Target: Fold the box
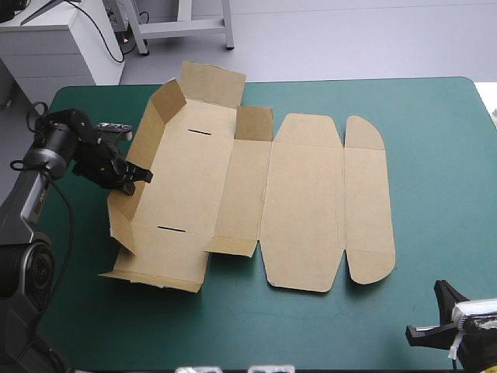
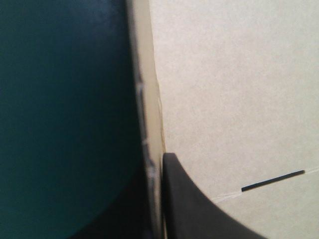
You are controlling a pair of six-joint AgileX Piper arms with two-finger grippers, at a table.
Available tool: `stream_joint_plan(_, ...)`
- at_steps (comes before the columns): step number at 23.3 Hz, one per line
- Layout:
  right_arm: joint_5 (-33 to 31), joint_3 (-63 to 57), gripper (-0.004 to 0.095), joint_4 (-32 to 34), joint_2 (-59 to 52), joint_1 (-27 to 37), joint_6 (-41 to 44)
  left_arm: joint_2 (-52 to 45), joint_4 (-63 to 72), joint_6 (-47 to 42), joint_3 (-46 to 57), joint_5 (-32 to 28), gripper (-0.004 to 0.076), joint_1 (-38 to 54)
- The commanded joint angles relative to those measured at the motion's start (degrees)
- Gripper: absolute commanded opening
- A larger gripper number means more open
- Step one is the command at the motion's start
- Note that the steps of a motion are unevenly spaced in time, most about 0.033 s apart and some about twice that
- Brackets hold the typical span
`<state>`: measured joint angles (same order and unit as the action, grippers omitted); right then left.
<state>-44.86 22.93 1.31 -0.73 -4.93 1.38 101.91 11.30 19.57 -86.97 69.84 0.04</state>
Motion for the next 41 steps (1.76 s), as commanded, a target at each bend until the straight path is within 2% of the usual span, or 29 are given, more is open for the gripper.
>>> stream_joint_plan(1,4.1,1.7,-0.002,0.4,-1.2,0.0,-0.4,-3.0,-7.1,0.5,-3.4,4.0,-0.0008,-5.7)
stream_joint_plan(3,4.1,1.7,-0.002,0.4,-1.2,0.0,-0.4,-3.0,-12.1,5.1,-4.6,3.9,-0.0008,-9.1)
stream_joint_plan(4,4.1,1.7,-0.002,0.4,-1.2,0.0,-0.4,-3.0,-14.6,9.1,-5.2,3.9,-0.0008,-10.4)
stream_joint_plan(5,4.1,1.7,-0.002,0.4,-1.2,0.0,-0.4,-3.0,-21.8,17.3,-6.3,3.7,-0.0008,-13.7)
stream_joint_plan(6,4.1,1.7,-0.002,0.4,-1.2,0.0,-0.4,-3.0,-24.2,19.4,-6.6,3.2,-0.0008,-15.0)
stream_joint_plan(8,4.1,1.7,-0.002,0.4,-1.2,0.0,-0.4,-3.0,-31.1,22.3,-6.8,-0.6,-0.0008,-18.8)
stream_joint_plan(9,4.1,1.7,-0.002,0.4,-1.2,0.0,-0.4,-3.0,-34.0,23.0,-6.8,-4.8,-0.0008,-21.0)
stream_joint_plan(14,4.1,1.7,-0.002,0.4,-1.2,0.0,-0.4,-3.0,-43.4,22.4,-6.8,-20.3,-0.0008,-27.3)
stream_joint_plan(16,4.1,1.7,-0.002,0.4,-1.2,0.0,-0.4,-3.0,-44.8,22.4,-6.8,-23.0,-0.0008,-29.5)
stream_joint_plan(18,4.1,1.7,-0.002,0.4,-1.2,0.0,-0.4,-3.0,-44.8,22.4,-6.8,-23.3,-0.0008,-31.6)
stream_joint_plan(23,4.3,1.7,-0.002,0.3,-1.2,0.0,-0.4,-3.7,-49.2,14.9,-6.6,-21.7,-0.0009,-35.2)
stream_joint_plan(29,4.3,1.7,-0.002,0.3,-1.2,0.0,-0.4,-6.4,-59.6,8.7,-6.4,-32.3,-0.0009,-40.2)
stream_joint_plan(35,4.3,1.7,-0.002,0.3,-1.2,0.0,-0.3,-6.6,-59.3,6.2,-5.0,-33.2,-0.0009,-40.7)
stream_joint_plan(41,4.3,1.7,-0.0018,0.3,-1.2,0.0,-0.3,-9.2,-61.5,2.5,3.9,-37.1,-0.0009,-40.8)
